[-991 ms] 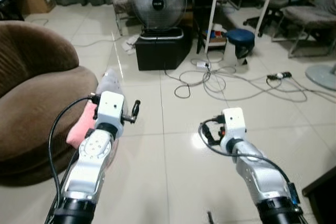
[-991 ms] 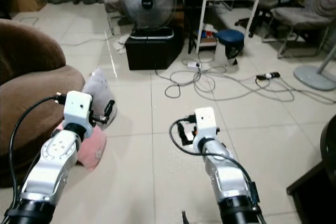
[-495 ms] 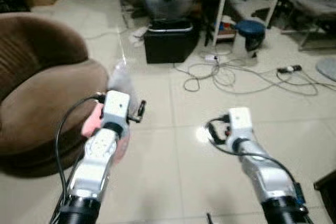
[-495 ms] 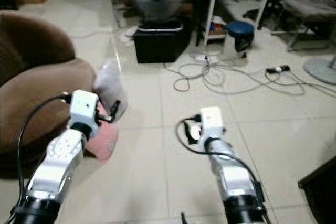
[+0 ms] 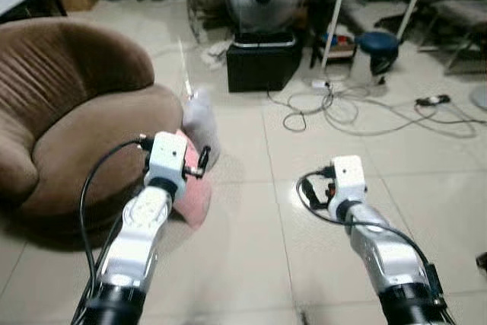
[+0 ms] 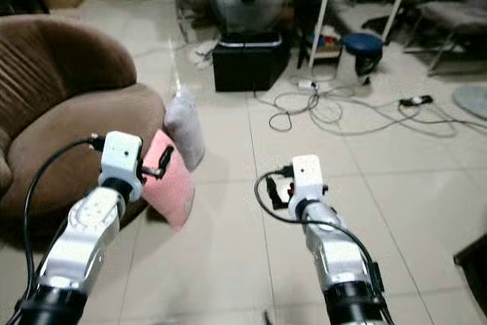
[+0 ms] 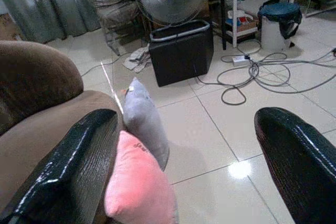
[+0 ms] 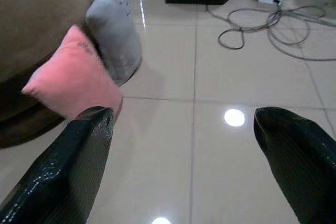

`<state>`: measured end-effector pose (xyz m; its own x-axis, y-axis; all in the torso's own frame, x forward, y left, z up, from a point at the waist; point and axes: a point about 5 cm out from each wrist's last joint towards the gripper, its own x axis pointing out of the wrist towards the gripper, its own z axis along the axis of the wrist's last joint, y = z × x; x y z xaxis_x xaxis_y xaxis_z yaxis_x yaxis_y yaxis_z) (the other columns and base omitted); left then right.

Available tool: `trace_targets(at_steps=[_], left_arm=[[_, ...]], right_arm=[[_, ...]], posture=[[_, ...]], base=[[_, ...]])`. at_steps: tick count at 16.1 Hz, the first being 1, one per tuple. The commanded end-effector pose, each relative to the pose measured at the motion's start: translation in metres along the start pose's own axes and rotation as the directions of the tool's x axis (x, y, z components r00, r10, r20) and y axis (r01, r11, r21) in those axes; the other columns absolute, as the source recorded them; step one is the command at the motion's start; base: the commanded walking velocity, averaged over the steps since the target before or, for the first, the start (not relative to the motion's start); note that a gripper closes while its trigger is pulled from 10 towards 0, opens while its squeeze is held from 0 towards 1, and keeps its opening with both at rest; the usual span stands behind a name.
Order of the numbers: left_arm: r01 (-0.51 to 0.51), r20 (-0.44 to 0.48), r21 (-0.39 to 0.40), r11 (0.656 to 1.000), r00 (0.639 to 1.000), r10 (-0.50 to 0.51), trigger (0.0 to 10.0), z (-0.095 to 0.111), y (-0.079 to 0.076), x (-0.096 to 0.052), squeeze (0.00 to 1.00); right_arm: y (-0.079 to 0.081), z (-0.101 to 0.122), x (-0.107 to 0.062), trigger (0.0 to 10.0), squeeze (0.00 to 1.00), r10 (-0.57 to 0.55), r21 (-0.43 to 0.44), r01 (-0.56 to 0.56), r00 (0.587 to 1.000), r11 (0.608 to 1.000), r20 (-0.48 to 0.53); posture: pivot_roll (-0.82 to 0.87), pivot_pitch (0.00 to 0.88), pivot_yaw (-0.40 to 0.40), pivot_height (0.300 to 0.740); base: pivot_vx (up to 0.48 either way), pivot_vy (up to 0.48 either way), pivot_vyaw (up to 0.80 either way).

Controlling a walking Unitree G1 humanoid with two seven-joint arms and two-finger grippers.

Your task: Move the pillow to the sofa from floor

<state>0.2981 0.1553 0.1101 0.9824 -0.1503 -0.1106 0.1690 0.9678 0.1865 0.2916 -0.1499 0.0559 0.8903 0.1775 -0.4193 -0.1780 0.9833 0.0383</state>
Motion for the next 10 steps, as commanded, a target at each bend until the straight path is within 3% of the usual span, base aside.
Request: trace_targets(at_steps=[1, 3, 6, 10], left_arm=[[-0.018, 0.002, 0.014, 1.000, 1.000, 0.018, 10.0, 0.0010, 0.0070, -0.0006, 0.00], [-0.016, 0.001, 0.015, 1.000, 1.000, 0.016, 10.0, 0.0007, 0.0072, -0.0006, 0.00], [-0.015, 0.001, 0.017, 1.000, 1.000, 0.015, 10.0, 0.0006, 0.0068, -0.0006, 0.00], [-0.018, 0.001, 0.014, 1.000, 1.000, 0.018, 10.0, 0.0004, 0.0069, -0.0007, 0.00]], right_arm=[[0.0069, 0.0072, 0.0021, 10.0, 0.00, 0.023, -0.004, -0.023, 0.999, 1.000, 0.024], [0.0074, 0.0066, 0.0021, 10.0, 0.00, 0.024, -0.002, -0.024, 0.999, 1.000, 0.024], [0.0075, 0.0062, 0.0024, 10.0, 0.00, 0.030, 0.003, -0.030, 0.999, 1.000, 0.027], [0.0075, 0.0063, 0.0024, 10.0, 0.00, 0.028, 0.003, -0.028, 0.999, 1.000, 0.028]], posture=[[0.02, 0.000, 0.027, 0.740], [0.02, 0.000, 0.029, 0.740], [0.02, 0.000, 0.029, 0.740], [0.02, 0.000, 0.029, 0.740]], base=[[0.000, 0.390, 0.00], [0.000, 0.392, 0.00], [0.000, 0.393, -0.80], [0.000, 0.395, 0.00]])
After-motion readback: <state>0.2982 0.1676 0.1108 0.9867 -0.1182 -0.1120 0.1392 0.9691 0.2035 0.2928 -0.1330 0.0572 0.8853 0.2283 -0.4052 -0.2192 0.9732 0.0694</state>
